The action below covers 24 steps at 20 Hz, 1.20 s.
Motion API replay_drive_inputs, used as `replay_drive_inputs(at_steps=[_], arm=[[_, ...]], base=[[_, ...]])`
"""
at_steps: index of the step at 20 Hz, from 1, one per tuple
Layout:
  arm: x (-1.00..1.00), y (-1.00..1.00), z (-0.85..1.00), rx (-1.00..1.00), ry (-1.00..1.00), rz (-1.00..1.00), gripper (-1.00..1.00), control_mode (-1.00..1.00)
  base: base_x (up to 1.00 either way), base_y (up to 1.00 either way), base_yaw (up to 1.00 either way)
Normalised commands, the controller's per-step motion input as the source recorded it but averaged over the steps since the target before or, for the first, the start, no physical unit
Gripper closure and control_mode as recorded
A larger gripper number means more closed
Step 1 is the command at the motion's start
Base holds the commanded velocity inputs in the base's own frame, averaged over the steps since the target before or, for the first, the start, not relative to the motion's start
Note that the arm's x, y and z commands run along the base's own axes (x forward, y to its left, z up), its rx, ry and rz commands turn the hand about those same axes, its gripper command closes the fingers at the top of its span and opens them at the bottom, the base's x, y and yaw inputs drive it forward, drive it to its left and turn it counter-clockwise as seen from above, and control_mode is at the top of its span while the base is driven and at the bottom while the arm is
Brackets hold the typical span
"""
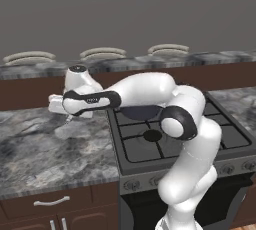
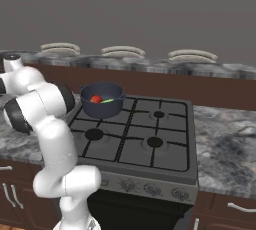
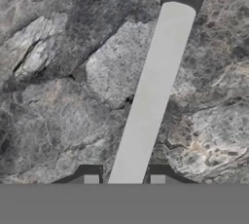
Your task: Put the corn and onion in the pot. Retrieve the spatula and lightly stir the vegetables in the pot.
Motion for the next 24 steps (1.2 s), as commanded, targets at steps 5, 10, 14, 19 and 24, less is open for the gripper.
replay_drive_inputs(at_steps=[5, 10, 14, 19, 24], arm=[[-0.01, -0.46, 1.00, 0.23, 0.00, 0.00, 1.00, -1.00], [-0.19, -0.37, 0.83, 0.10, 0.15, 0.00, 1.00, -1.00], [0.00, -0.37, 0.47, -0.02, 0.34, 0.00, 1.00, -1.00], [-0.01, -0.63, 0.54, -0.01, 0.30, 0.00, 1.00, -1.00], [-0.04, -0.73, 0.41, 0.01, 0.35, 0.00, 1.00, -1.00]], base=[[0.00, 0.00, 0.00], [0.00, 0.00, 0.00], [0.00, 0.00, 0.00], [0.00, 0.00, 0.00], [0.00, 0.00, 0.00]])
